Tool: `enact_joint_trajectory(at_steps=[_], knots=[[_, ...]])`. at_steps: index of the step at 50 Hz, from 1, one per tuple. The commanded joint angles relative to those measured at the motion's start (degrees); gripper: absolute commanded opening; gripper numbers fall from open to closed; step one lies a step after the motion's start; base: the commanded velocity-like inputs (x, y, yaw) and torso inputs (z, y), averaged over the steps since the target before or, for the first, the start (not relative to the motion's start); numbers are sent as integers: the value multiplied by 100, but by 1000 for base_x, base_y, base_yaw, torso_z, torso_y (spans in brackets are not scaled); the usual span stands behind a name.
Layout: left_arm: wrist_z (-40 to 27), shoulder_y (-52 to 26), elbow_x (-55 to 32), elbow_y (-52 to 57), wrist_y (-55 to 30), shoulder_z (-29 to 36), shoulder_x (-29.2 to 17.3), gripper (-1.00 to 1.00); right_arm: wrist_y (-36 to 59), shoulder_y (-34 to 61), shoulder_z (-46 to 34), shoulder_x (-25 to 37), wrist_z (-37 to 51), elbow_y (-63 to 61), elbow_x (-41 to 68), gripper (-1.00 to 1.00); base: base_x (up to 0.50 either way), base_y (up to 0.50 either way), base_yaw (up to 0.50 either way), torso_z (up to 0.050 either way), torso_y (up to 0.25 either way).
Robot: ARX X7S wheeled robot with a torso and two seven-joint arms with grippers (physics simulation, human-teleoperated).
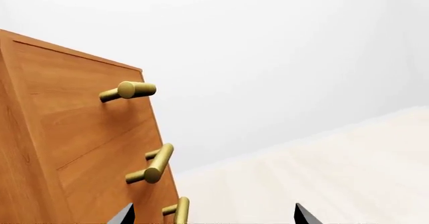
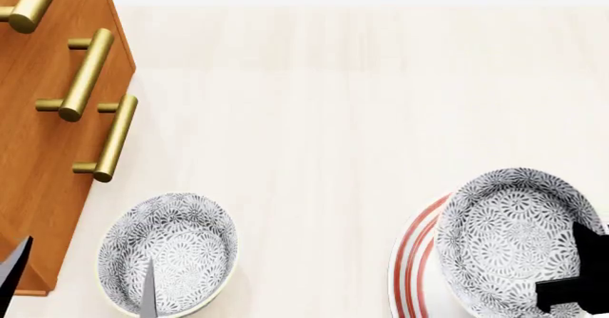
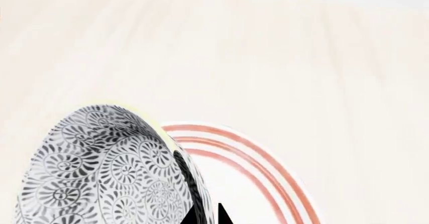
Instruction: Pick up the bowl and put it in the front on the plate.
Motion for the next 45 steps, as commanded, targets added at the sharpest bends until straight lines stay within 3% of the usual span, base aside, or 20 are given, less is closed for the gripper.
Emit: enact_joint_trajectory(at_steps=[1, 24, 45], knots=[[112, 18, 81, -12, 98, -89, 91, 100, 48, 147, 202, -319, -16, 168, -126, -100, 0, 0, 0, 0, 0], [110, 2, -14, -40, 53, -59, 75, 100, 57, -158, 45, -346, 40, 183, -295, -100, 0, 0, 0, 0, 0], [109, -20, -63, -83, 41, -12, 56, 100, -253, -755, -33, -849, -14, 934, 7, -100, 0, 0, 0, 0, 0]])
